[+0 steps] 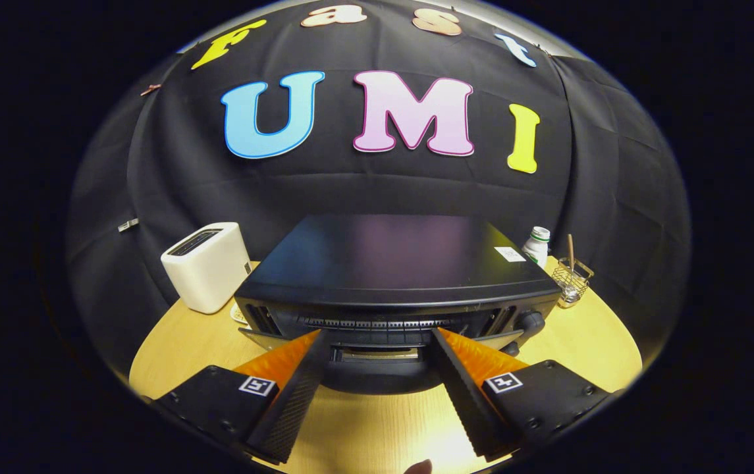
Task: Open the toaster oven, put the food inside, and close the toaster oven door.
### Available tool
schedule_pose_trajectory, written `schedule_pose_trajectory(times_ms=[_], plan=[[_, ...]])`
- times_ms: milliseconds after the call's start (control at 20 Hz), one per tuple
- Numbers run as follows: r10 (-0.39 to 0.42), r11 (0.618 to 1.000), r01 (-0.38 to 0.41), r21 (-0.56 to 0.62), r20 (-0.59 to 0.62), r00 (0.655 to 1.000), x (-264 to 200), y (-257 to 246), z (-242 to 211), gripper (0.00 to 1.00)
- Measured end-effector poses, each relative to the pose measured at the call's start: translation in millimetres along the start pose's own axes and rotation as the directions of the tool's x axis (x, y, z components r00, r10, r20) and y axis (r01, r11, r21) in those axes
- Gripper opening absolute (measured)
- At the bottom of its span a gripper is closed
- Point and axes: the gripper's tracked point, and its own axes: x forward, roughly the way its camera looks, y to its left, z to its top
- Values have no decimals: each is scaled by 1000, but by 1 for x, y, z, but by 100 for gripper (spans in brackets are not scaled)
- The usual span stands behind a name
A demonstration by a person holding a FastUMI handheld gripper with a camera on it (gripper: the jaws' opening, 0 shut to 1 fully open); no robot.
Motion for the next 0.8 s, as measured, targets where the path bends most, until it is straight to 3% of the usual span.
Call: schedule_pose_trajectory(times_ms=[500,800], plan=[[-1,999,0,-37,-27,1000,-35,-1,-53,99],[3,999,-10,-50,-131,991,-44,-2,-99,99]])
